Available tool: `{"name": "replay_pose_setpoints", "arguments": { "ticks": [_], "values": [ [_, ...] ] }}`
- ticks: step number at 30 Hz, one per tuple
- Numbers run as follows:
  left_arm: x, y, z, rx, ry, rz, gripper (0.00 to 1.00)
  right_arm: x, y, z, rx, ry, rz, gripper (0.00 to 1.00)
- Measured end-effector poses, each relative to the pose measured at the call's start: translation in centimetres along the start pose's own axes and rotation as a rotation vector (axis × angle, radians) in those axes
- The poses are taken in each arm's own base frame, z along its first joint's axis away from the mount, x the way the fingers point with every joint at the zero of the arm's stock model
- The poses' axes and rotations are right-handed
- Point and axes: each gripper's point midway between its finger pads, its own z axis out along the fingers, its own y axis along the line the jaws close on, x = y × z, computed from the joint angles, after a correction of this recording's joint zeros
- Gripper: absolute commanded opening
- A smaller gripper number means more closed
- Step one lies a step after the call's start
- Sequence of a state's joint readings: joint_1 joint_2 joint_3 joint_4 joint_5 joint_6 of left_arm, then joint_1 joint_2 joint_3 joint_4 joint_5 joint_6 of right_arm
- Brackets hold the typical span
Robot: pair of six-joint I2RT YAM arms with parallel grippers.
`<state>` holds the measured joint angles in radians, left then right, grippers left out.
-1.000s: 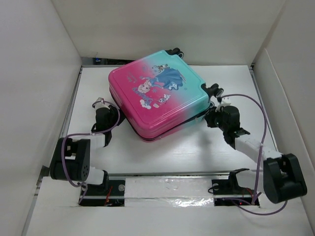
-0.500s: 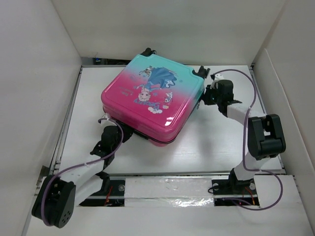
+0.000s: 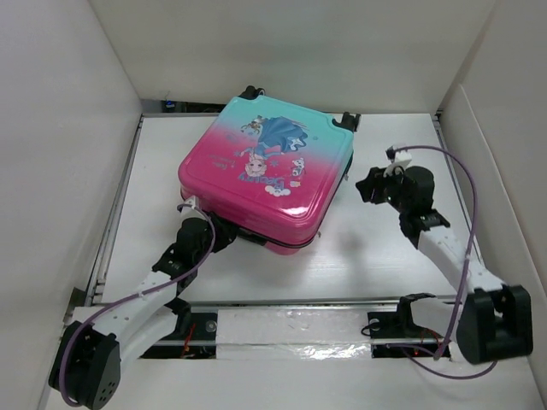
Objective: Pack the luggage
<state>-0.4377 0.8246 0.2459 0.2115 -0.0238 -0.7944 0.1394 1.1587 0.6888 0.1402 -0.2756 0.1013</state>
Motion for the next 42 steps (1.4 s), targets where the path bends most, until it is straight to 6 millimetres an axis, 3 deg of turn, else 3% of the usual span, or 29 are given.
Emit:
{"name": "replay_pose_setpoints", "arguments": {
  "ticks": [2,3,4,5,9,12,13,17,22,26,31,35,39,40,42],
  "values": [
    [0.1,0.0,-0.1,0.001,0.003,0.011,0.28,0.9,1.1,-1.9,-0.023,-0.027,-0.016,0.04],
    [0.1,0.1,-0.2,0.001,0.005,0.015,0.26,1.8,2.0,-2.8,-0.047,-0.03,-0.027,0.0],
    [0.1,0.1,-0.3,0.001,0.006,0.016,0.21,2.8,3.0,-3.6,-0.084,-0.029,-0.033,0.0],
    [0.2,0.1,-0.3,0.002,0.011,0.017,0.02,3.8,4.2,-4.3,-0.126,-0.029,-0.041,0.0],
    [-0.1,-0.9,-0.9,0.044,0.007,0.015,0.0,8.6,8.5,-6.7,-0.299,-0.001,-0.042,0.0],
    [0.0,-2.2,-1.6,0.099,0.027,0.041,0.0,11.7,11.4,-8.2,-0.407,0.026,-0.056,0.19],
    [0.1,-2.5,-1.9,0.109,0.04,0.052,0.0,12.2,12.0,-8.4,-0.43,0.031,-0.067,0.34],
    [0.5,-3.0,-2.6,0.12,0.07,0.099,0.0,12.1,13.9,-8.5,-0.473,-0.006,-0.131,0.44],
    [2.3,-4.4,-3.3,0.156,0.143,0.172,0.0,12.0,14.4,-6.7,-0.454,-0.039,-0.199,0.49],
    [3.8,-4.8,-3.4,0.15,0.179,0.243,0.0,13.2,13.9,-4.7,-0.413,0.003,-0.261,0.49],
    [6.2,-7.2,-4.1,0.198,0.22,0.334,0.0,13.5,14.4,-2.9,-0.42,0.016,-0.295,0.49],
    [6.1,-8.4,-3.5,0.221,0.2,0.334,0.0,13.0,15.0,-2.6,-0.434,-0.013,-0.301,0.48],
    [5.9,-8.7,-3.4,0.229,0.187,0.329,0.0,13.0,15.2,-2.0,-0.438,-0.027,-0.293,0.38],
    [5.8,-8.7,-3.4,0.228,0.184,0.329,0.0,13.0,15.3,-1.9,-0.439,-0.032,-0.291,0.3],
    [5.6,-8.7,-3.3,0.224,0.175,0.328,0.0,13.1,15.6,-1.7,-0.448,-0.045,-0.273,0.21]
  ]
}}
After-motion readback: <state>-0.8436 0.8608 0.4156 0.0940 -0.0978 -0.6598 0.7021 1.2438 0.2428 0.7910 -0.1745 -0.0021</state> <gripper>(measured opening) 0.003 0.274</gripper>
